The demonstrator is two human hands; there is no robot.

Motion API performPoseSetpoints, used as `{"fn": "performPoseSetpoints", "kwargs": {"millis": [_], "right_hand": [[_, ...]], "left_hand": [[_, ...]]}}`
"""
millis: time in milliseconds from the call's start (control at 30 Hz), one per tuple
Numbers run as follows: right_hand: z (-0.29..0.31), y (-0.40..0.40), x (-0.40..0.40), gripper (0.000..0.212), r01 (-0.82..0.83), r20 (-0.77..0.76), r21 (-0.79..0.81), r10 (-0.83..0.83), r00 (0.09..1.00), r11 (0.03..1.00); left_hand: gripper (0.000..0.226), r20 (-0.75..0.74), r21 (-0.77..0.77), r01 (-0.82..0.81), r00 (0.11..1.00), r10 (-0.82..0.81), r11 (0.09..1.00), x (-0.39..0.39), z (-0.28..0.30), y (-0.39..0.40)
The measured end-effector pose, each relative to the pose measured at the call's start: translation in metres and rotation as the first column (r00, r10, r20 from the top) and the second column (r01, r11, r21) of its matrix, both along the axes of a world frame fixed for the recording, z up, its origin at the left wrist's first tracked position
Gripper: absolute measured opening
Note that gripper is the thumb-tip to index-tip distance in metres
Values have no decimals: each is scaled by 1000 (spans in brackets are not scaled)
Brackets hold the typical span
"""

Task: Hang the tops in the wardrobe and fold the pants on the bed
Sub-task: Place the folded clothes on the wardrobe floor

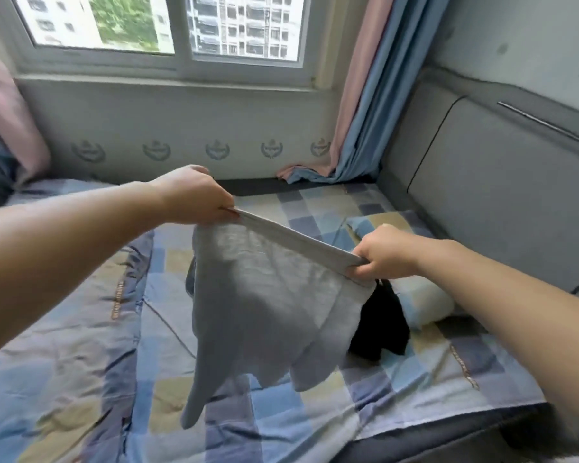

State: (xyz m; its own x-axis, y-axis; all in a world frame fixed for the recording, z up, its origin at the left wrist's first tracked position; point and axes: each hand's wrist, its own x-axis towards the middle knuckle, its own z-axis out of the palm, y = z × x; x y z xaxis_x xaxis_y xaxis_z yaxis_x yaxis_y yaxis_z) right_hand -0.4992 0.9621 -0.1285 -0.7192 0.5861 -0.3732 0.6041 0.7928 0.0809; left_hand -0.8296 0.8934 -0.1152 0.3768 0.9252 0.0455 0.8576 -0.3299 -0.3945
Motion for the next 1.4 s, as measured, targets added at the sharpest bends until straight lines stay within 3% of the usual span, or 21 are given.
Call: {"fn": "performPoseSetpoints", "kwargs": {"millis": [133,233,433,500,633,700,767,833,933,1000,1067,1167,1233,1300,1400], "right_hand": [[18,-12,-27,26,-59,88,-4,59,994,998],[28,-13,-35,17,-11,194,-12,13,981,1000],[27,-16,-43,15,87,208,-68,-71,976,994],[25,-15,-48,15,90,216,-75,-72,974,993],[20,-15,-56,24,-130,400,184,46,916,974],[15,-13,-56,27,-201,454,219,83,887,955],[15,-13,-56,30,-209,473,196,94,876,958],[13,-13,-58,31,-197,463,169,99,881,966],[7,-11,-61,33,-176,444,165,86,892,970],[6,-7,-60,32,-144,412,189,55,910,971],[4,-1,-58,35,-122,355,233,32,934,965],[-5,11,-58,39,-86,304,303,-10,953,949],[-14,19,-62,40,55,258,240,-119,959,969],[-24,31,-69,37,248,193,60,-255,947,967],[-42,52,-81,28,352,129,-11,-348,929,936]], "left_hand": [[43,28,-53,-131,991,133,990,-58,26,-45],[38,-38,-48,-227,974,225,973,-96,40,-72],[43,-151,-69,-421,901,407,905,-149,45,-121],[36,-24,-116,-464,885,465,878,-154,40,-128],[22,416,-128,-512,750,515,849,-157,32,-132],[20,462,-124,-498,737,494,859,-159,30,-133],[16,382,-122,-433,810,445,893,-163,27,-134],[12,341,-62,-358,870,357,932,-166,21,-136],[8,401,-21,-343,858,322,939,-171,14,-135],[16,345,-186,-421,818,460,888,-176,7,-132],[23,169,-327,-510,797,580,796,-179,0,-131],[35,6,-382,-582,775,632,718,-180,-15,-130],[41,10,-373,-634,727,686,677,-180,-29,-129],[40,68,-339,-696,653,754,633,-182,-43,-128],[32,275,-327,-748,509,816,577,-182,-64,-124]]}}
